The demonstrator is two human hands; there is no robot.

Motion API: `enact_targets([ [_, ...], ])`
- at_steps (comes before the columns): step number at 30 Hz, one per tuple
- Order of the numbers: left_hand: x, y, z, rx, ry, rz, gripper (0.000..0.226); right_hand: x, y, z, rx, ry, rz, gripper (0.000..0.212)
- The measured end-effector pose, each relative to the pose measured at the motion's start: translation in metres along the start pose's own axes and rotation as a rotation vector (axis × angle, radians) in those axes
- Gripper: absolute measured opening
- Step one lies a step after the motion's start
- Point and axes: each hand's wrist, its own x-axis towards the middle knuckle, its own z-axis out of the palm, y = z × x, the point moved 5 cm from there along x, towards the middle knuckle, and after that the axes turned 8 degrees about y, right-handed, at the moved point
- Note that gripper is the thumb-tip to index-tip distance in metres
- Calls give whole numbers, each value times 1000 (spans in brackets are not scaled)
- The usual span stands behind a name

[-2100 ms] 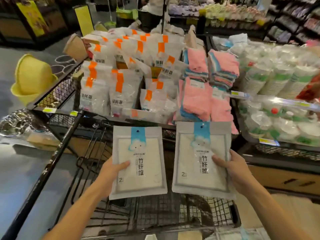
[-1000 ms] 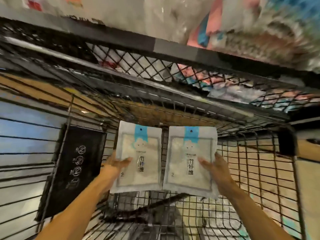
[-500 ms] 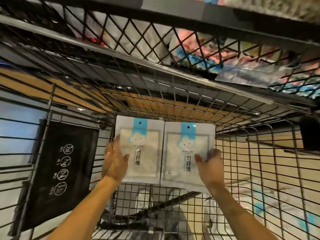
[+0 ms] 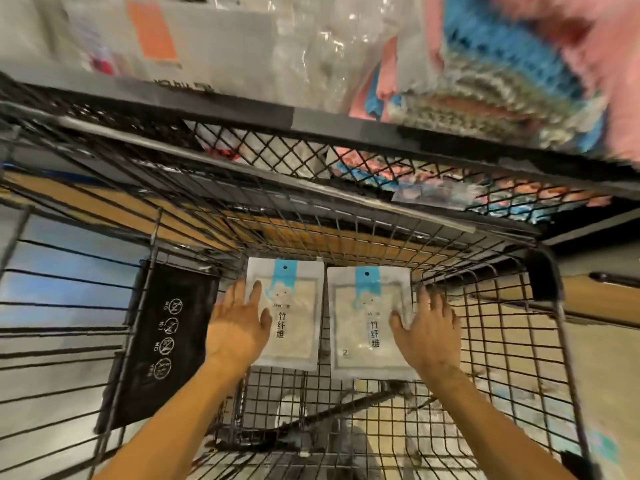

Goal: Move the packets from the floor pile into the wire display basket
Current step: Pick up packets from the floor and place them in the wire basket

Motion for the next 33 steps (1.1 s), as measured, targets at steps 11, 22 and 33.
enact_targets([
  [11,-65,27,-215,-17,281,49,64,-49,-15,-210,56,227,-151,74],
  [22,-137,56,-387,-38,521,118,64,-112,-9,-388,117,465,-223,71],
  [33,-188,90,-465,-66,599,388,60,-213,34,-453,61,611,-70,75],
])
